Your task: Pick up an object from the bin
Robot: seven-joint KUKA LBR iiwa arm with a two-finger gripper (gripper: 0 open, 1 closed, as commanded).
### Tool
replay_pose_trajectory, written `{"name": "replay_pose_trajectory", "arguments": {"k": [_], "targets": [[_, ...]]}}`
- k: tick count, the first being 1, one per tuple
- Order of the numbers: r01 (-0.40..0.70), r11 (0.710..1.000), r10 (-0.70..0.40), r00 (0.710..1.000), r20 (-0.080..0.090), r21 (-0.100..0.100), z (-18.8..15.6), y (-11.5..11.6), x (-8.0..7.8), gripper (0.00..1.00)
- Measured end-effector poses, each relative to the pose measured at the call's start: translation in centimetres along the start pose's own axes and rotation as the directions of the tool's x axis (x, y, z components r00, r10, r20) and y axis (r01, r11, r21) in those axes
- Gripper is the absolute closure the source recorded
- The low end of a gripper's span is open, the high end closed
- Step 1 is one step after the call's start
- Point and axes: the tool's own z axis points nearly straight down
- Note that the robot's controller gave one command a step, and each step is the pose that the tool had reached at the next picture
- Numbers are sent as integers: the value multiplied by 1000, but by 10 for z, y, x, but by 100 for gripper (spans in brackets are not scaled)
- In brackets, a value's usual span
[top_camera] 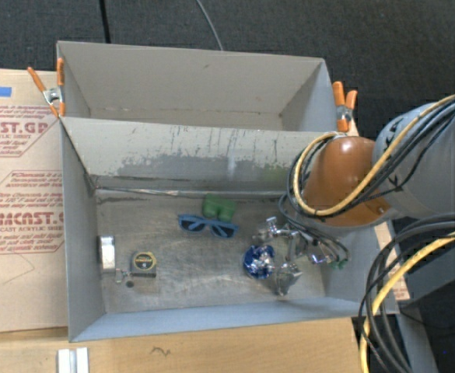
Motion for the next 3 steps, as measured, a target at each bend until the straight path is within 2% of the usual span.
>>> {"name": "replay_pose_trajectory", "arguments": {"k": [1, 2, 3], "targets": [[1, 1000, -1, 1000, -12, -1, -1, -1, 1, 100], [2, 1000, -2, 1000, -4, 0, 0, 0, 0, 0], [187, 982, -187, 982, -2, 0, -1, 54, -19, 0]]}}
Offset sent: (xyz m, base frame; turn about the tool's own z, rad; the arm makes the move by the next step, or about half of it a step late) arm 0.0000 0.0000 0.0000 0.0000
